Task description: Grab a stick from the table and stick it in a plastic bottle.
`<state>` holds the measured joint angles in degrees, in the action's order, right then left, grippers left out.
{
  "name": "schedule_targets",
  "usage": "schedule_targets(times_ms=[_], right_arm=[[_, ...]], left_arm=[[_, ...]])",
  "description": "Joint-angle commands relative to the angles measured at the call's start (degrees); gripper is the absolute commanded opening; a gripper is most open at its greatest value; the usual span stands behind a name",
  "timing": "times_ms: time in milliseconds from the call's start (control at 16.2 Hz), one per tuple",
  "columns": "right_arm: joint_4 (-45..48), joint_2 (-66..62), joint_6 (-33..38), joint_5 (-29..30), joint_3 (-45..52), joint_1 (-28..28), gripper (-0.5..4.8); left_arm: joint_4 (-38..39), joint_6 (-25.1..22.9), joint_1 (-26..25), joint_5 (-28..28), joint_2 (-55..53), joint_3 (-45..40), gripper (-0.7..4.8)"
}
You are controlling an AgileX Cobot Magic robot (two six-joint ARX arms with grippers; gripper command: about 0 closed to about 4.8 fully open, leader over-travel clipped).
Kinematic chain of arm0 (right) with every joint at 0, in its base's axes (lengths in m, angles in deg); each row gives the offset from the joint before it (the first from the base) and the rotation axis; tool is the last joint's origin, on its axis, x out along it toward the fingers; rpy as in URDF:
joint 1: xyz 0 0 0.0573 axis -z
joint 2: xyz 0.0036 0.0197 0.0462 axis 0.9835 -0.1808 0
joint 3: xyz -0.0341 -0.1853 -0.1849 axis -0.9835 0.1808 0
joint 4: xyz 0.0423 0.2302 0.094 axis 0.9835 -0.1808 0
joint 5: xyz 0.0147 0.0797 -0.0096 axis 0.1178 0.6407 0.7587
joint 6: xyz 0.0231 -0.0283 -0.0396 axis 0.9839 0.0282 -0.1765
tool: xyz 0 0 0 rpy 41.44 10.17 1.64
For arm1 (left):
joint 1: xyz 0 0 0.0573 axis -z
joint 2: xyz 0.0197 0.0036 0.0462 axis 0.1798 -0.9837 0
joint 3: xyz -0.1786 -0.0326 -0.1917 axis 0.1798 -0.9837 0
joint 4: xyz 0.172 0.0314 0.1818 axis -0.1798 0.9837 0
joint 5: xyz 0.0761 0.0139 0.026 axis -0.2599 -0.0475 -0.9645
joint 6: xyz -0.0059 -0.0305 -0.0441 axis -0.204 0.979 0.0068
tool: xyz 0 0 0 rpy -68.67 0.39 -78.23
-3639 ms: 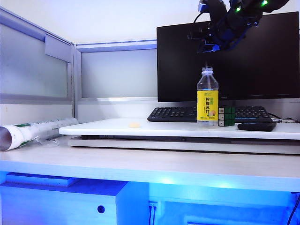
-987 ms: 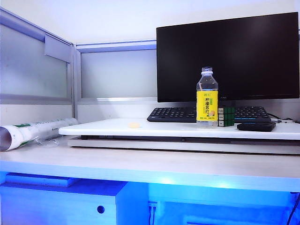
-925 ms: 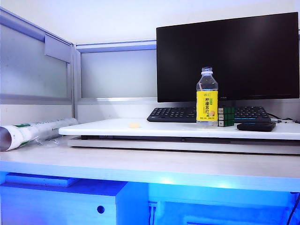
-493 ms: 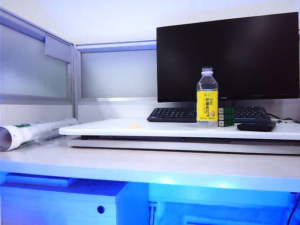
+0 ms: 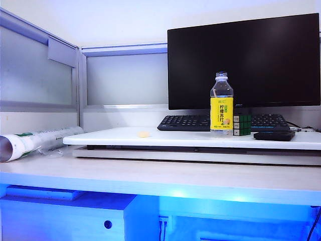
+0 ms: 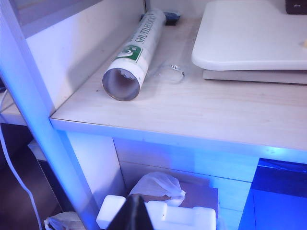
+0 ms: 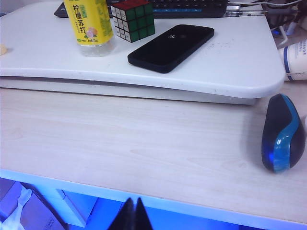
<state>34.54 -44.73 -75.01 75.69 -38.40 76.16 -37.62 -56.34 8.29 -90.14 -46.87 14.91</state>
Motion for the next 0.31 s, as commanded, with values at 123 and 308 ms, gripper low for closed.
schedule_targets(times_ms=[123,308], right_arm=[[-0.5,0.0,0.0,-0.2,0.3,0.0,-0.07],[-0.5,0.0,0.1,0.2,0.3,-0.2,-0.06]], left_arm=[[0.6,0.0,0.0,0.3,0.0,-0.1,-0.04],[0.6,0.0,0.0,0.3,0.0,-0.1,-0.04]])
